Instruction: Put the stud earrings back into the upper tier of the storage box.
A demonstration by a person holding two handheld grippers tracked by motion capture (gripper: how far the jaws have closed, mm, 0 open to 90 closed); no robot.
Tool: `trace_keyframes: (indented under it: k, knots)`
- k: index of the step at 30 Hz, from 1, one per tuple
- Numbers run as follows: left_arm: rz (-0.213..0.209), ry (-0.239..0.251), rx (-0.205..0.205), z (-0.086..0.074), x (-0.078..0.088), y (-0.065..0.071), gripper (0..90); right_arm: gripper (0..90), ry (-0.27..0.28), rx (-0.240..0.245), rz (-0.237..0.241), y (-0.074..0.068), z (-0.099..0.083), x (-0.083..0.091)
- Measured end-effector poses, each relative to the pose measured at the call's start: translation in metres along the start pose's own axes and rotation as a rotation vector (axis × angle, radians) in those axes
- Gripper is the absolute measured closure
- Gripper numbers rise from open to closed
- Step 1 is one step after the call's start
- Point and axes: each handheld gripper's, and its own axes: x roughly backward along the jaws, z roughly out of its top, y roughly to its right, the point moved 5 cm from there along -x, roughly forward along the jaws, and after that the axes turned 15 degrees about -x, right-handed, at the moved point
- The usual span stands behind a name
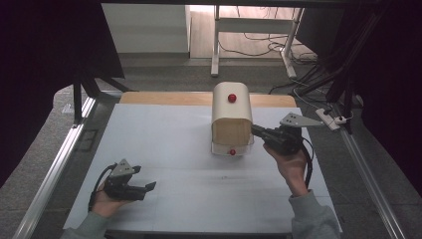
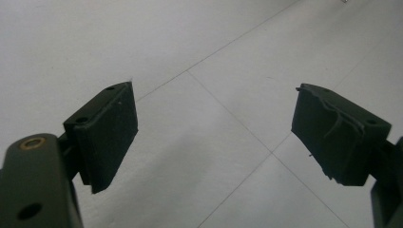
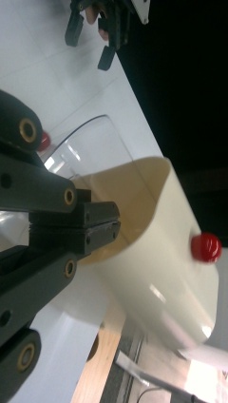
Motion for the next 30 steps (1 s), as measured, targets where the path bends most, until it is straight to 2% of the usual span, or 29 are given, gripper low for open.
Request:
trace_keyframes:
  k: [7, 14, 23, 24, 30]
  knots:
    - [-0.004, -0.002, -0.001, 0.000, -0.001, 0.000, 15.1, 88.6, -0.018, 0.011, 0.017, -0.008, 0.005, -0.013]
    - [-0.006, 0.001, 0.006, 0.000, 0.000, 0.000, 15.1, 88.5, -0.058, 0.035, 0.028, -0.016, 0.007, -0.032]
    - [-0.008, 0.000, 0.005, -0.001, 0.000, 0.000, 15.1, 87.1, -0.078, 0.040, 0.018, -0.015, 0.006, -0.037]
    - [-0.008, 0.001, 0.005, -0.001, 0.000, 0.000, 15.1, 76.5, -0.075, 0.040, 0.014, -0.016, 0.006, -0.038]
    - [-0.005, 0.001, 0.006, -0.001, 0.000, -0.001, 15.1, 57.3, -0.047, 0.062, 0.014, -0.019, 0.003, -0.028]
